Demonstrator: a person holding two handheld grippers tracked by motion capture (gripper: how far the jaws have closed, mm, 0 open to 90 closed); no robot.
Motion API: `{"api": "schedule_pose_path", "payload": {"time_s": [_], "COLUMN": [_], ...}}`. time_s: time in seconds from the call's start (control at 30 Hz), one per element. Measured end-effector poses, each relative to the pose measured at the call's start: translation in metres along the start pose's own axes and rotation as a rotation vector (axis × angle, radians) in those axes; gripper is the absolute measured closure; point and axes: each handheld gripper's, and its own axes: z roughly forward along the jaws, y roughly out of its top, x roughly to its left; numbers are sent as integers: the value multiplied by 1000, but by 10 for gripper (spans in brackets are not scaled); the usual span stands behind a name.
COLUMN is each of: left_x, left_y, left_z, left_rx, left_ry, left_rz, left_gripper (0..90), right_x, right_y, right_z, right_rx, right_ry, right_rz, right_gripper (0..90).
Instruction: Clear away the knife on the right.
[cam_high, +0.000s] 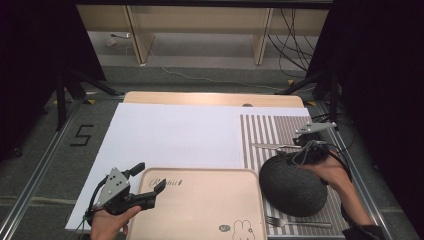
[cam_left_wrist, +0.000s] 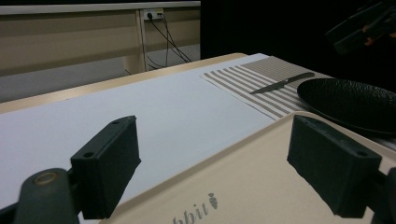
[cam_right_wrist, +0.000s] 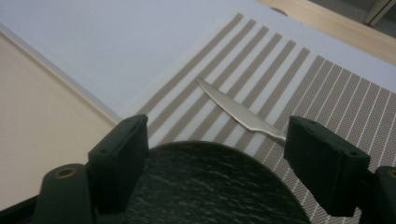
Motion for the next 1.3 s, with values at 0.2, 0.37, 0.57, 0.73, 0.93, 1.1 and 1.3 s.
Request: {"api": "schedule_pose_path", "payload": {"time_s": [0.2, 0.37, 0.57, 0.73, 0.93, 1.1, 1.3], "left_x": [-1, -1, -1, -1, -1, -1, -1], "left_y": [0, 0, 0, 0, 0, 1, 0], "left_z": [0, 1, 0, 0, 0, -1, -1], "left_rx": [0, -1, -2, -5, -5, -5, -5], "left_ry": [-1, -1, 5, 7, 7, 8, 7], "left_rz": [2, 2, 0, -1, -1, 2, 1], "left_gripper": [161, 161, 161, 161, 161, 161, 161], "right_x": [-22, -35, -47, -57, -64, -71, -76], "right_y": [10, 16, 23, 24, 24, 23, 23], "right_z": [17, 30, 47, 60, 68, 78, 85], "right_rx": [88, 148, 229, 291, 331, 370, 399], "right_ry": [-8, -8, -15, -16, -19, -18, -17], "right_rz": [5, 18, -4, 0, -5, 12, 9], "right_gripper": [236, 240, 253, 259, 273, 273, 279]}}
